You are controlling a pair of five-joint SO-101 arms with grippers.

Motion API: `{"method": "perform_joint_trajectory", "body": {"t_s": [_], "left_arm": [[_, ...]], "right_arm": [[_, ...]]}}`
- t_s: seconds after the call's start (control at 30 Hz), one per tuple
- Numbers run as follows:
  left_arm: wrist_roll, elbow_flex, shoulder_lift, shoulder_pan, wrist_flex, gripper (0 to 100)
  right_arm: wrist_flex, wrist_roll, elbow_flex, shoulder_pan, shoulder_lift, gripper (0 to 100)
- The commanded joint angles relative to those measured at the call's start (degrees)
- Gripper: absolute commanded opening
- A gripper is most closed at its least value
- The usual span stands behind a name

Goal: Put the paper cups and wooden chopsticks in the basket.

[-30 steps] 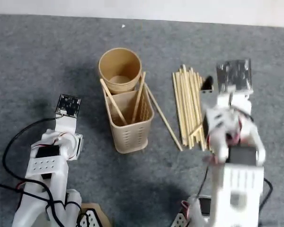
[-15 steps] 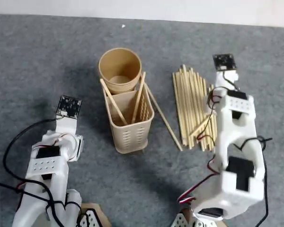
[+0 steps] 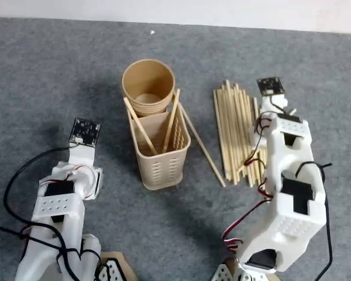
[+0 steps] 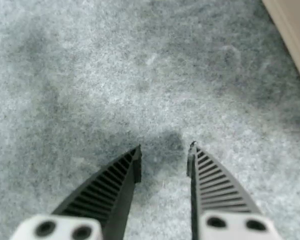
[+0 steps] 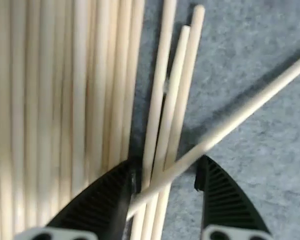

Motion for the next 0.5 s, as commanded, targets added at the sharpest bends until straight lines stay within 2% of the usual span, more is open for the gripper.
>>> {"method": "perform_joint_trajectory", "body": {"t_s": [0.0, 0.07, 0.2, 0.33, 0.47], "left_arm": [[0.18, -0.13, -0.75, 0.57, -0.88, 18], [0.18, -0.13, -0.75, 0.57, -0.88, 18], [0.18, -0.13, -0.66, 0.57, -0.88, 18], [0.18, -0.22, -0.66, 0.57, -0.88, 18], [0.18, -0.22, -0.66, 0.57, -0.88, 18]], "right_arm": [[-0.31, 0.44, -1.27, 0.22, -0.13, 6.1], [-0.31, 0.35, -1.27, 0.22, -0.31, 0.1], [-0.31, -0.44, -1.36, 0.13, -0.57, 0.4], [-0.31, -6.07, -3.74, -0.13, -4.0, 0.4], [-0.31, -8.0, -4.09, -1.63, -10.51, 0.4]]}}
